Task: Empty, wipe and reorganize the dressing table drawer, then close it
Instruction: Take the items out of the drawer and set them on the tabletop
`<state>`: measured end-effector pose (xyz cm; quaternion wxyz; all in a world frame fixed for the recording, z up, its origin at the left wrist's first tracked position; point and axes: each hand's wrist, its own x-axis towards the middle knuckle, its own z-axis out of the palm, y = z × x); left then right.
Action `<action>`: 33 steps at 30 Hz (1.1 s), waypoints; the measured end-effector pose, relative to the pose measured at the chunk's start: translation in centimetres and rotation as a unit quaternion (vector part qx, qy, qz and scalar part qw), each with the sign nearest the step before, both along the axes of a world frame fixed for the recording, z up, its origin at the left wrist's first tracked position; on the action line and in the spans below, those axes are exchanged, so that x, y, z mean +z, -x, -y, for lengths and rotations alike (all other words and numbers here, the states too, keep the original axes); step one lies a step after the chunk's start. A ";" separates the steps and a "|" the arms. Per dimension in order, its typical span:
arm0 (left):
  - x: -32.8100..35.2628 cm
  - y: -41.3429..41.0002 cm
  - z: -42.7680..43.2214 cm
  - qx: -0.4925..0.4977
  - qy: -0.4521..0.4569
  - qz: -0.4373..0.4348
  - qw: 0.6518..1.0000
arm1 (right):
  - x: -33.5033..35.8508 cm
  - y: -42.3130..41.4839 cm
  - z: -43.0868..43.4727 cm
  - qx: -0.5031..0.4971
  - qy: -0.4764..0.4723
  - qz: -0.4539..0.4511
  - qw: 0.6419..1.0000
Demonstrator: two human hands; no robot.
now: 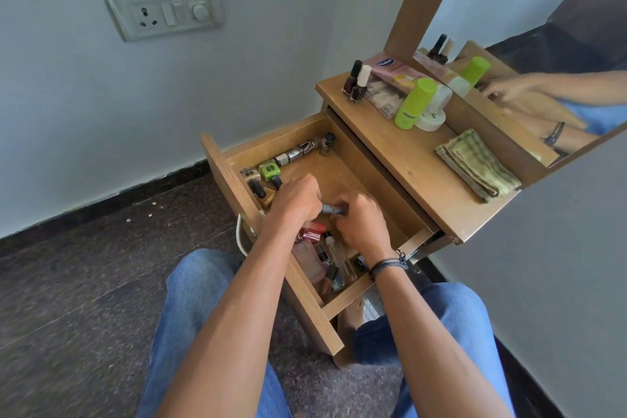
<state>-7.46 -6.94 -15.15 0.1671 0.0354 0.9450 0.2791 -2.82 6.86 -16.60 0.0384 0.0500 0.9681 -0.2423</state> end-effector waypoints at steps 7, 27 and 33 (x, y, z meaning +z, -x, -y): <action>1.3 1.1 0.7 0.096 -0.236 0.014 0.967 | 1.2 -0.1 -1.3 -0.100 0.293 -0.092 0.947; 1.6 0.5 0.4 -0.012 -0.271 0.047 0.961 | 1.5 -0.5 -1.4 -0.128 0.424 -0.135 0.887; 1.2 0.8 0.3 0.013 -0.181 -0.001 0.983 | 3.9 0.5 -1.7 -0.121 0.216 -0.267 0.931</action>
